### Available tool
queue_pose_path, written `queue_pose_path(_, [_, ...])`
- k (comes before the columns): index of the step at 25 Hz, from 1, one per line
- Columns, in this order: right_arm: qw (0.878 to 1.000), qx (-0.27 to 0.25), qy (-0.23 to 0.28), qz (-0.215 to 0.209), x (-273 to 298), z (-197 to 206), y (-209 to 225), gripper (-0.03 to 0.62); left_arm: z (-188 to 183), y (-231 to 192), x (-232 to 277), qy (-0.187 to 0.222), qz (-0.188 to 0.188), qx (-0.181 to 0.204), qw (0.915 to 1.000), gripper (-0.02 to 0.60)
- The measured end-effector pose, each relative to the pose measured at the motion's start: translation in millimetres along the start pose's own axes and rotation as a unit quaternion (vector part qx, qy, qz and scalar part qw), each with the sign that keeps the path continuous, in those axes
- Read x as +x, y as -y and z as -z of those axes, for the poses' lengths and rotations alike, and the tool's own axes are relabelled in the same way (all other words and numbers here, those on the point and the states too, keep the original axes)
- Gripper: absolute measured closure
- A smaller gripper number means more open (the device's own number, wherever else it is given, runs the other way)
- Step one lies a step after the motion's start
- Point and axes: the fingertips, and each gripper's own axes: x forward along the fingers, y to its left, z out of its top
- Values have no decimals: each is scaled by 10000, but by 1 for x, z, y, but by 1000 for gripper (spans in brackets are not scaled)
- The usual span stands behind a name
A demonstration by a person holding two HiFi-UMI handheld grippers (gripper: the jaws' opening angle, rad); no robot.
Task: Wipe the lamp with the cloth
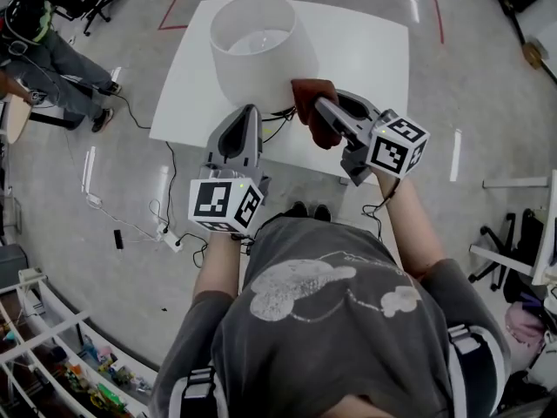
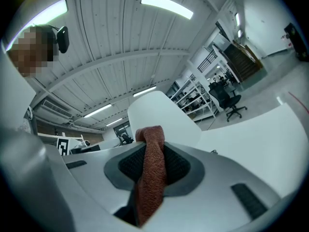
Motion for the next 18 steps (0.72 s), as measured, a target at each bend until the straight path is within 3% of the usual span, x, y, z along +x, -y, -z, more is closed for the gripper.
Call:
queue_pose_path(4, [9993, -350, 115, 72, 1, -24, -15, 508, -28, -5, 8, 279, 220, -48, 9994, 574])
queue_pose_path(9, [9959, -798, 399, -129, -1, -70, -37, 508, -58, -3, 18, 580, 342, -44, 9977, 574])
queue_pose_path(13, [9922, -1037, 540, -429, -9, -95, -45, 508, -67, 10, 21, 698, 207, 8, 9973, 574])
queue_pose_path(18, [9908, -1073, 323, -756, -8, -91, -28, 508, -62, 23, 28, 745, -143, 161, 9970, 574])
